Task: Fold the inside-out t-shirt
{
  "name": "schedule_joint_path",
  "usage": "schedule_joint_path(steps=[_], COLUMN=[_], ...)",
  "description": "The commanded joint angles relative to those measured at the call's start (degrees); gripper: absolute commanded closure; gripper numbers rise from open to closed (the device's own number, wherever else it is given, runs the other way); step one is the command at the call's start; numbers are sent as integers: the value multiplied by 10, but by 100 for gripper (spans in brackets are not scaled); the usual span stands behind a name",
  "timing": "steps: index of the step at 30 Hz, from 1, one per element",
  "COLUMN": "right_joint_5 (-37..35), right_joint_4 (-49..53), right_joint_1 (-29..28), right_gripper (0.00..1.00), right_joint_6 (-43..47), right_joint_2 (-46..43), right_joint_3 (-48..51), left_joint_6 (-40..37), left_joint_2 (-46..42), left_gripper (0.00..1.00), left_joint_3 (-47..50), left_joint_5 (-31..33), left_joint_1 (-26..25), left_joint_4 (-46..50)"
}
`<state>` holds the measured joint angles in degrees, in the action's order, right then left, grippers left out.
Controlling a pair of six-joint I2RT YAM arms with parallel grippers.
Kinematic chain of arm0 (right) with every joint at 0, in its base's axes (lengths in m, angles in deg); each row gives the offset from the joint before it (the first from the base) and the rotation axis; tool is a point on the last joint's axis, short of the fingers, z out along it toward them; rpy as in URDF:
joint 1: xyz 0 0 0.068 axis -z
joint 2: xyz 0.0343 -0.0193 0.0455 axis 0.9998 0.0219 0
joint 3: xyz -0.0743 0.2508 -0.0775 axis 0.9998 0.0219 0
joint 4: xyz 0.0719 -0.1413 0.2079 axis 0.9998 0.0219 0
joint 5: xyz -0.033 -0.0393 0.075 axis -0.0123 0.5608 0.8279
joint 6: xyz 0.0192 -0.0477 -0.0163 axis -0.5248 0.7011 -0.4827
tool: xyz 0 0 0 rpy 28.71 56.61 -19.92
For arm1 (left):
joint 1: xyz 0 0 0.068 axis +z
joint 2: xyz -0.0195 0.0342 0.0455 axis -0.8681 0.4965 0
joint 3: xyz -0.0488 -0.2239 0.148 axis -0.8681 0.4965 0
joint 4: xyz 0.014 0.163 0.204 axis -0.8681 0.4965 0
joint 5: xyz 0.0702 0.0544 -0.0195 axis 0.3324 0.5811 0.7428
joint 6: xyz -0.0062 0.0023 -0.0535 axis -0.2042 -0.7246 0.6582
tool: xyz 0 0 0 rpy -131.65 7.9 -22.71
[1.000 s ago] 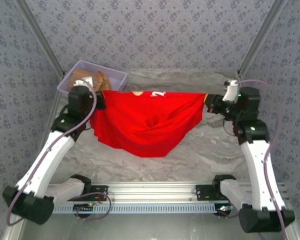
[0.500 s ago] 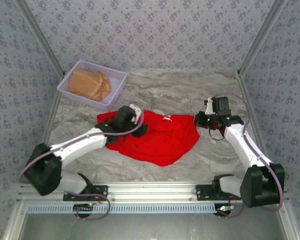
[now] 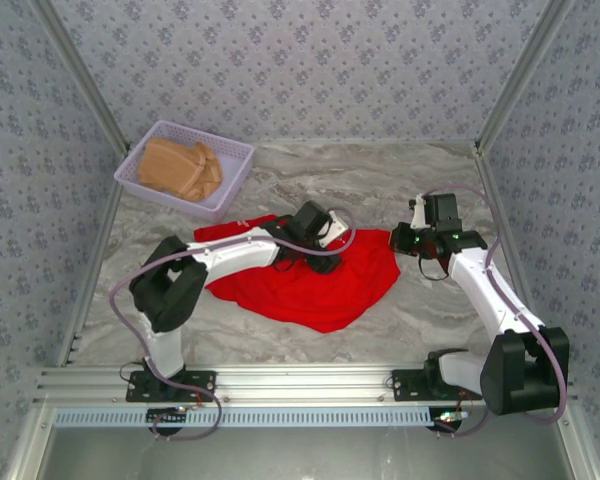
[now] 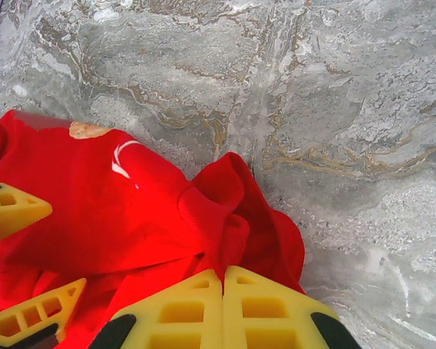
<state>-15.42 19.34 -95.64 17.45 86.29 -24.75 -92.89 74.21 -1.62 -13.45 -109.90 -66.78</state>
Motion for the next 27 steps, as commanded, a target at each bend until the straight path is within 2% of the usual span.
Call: schedule_joint_path(steps=[1, 9, 11, 14, 17, 21, 26, 27], right_joint_5=[1, 2, 1, 0, -21, -62, -112, -143], right_joint_4=[-2, 0, -1, 2, 11, 7, 15, 26], right_joint_1=[1, 5, 5, 5, 6, 6, -4, -8], right_gripper=[100, 100, 100, 100, 100, 100, 100, 95], right_joint_6=[12, 14, 14, 17, 29, 36, 46, 52], right_joint_2=[7, 7, 7, 5, -1, -18, 0, 14], right_joint_3=[-13, -19, -18, -18, -15, -29, -74, -87], left_joint_6=[-47, -80, -83, -67, -18, 81, 241, 270], left_joint_2=[28, 74, 80, 79, 41, -46, -155, -169], left_gripper=[29, 31, 38, 64, 85, 100, 100, 100], left_joint_3=[-42, -92, -101, -115, -110, -65, 33, 46], left_joint_5=[-47, -55, -52, -41, -62, -138, -270, -288], left_joint_1=[-2, -2, -2, 3, 13, 43, 96, 101], left_joint_4=[45, 91, 92, 85, 54, -7, -102, -114])
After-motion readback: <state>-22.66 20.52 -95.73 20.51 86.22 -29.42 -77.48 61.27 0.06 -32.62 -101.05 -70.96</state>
